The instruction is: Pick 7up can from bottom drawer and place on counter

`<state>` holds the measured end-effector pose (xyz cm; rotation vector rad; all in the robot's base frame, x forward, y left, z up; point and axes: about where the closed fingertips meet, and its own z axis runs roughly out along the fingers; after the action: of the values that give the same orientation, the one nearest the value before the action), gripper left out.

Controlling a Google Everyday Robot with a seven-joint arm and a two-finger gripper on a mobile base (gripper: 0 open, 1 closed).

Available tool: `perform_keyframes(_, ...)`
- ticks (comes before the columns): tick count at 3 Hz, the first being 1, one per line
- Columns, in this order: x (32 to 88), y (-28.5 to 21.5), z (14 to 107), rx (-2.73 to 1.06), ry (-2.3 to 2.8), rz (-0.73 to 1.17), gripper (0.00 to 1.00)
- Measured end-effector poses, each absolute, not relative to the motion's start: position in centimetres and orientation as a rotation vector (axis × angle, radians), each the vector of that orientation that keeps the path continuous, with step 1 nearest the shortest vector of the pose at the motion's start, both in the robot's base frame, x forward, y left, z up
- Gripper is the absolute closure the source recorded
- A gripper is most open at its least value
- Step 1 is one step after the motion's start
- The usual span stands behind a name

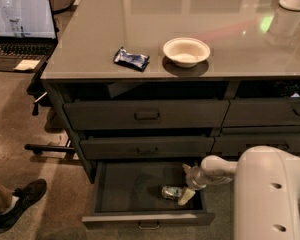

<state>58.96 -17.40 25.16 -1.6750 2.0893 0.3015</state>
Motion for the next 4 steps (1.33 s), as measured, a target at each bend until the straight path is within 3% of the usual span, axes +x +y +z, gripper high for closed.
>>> perform_keyframes(2, 61.6, -19.5, 18.7, -1.607, 2.154, 0.251, 0.0)
perform_keyframes(4, 62.6, -16.2, 13.5, -1.587, 2.136, 0.361, 0.0)
